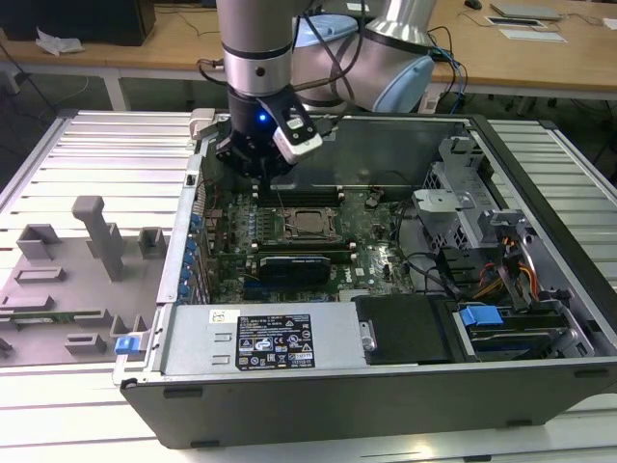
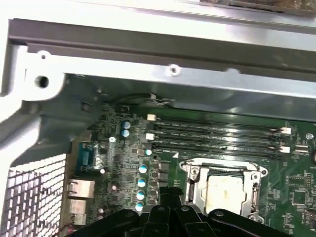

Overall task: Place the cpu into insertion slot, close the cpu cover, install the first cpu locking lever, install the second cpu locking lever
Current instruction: 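Install the first cpu locking lever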

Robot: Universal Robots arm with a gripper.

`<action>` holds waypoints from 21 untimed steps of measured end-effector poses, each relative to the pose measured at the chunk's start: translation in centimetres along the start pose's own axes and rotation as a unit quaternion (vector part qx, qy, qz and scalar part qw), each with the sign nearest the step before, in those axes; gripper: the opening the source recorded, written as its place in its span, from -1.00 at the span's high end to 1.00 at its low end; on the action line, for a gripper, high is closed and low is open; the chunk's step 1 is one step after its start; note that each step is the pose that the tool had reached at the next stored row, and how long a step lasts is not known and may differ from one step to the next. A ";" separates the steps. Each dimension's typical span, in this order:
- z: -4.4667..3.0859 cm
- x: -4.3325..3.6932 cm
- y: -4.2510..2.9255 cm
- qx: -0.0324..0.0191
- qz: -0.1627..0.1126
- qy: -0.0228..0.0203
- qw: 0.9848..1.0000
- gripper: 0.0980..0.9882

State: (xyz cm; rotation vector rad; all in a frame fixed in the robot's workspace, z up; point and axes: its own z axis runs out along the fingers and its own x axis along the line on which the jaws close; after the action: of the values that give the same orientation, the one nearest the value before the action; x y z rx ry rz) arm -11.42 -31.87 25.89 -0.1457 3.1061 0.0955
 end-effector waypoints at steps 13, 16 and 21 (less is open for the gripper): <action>-0.02 0.66 0.07 -0.066 0.001 -0.027 0.997 0.98; -0.02 0.57 0.07 -0.069 0.001 -0.028 0.997 0.98; 0.03 -1.30 -0.22 -0.069 0.001 -0.026 0.997 0.98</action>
State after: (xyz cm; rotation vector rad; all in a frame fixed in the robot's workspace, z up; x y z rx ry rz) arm -10.11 -31.97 25.89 -0.1407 3.0461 0.3091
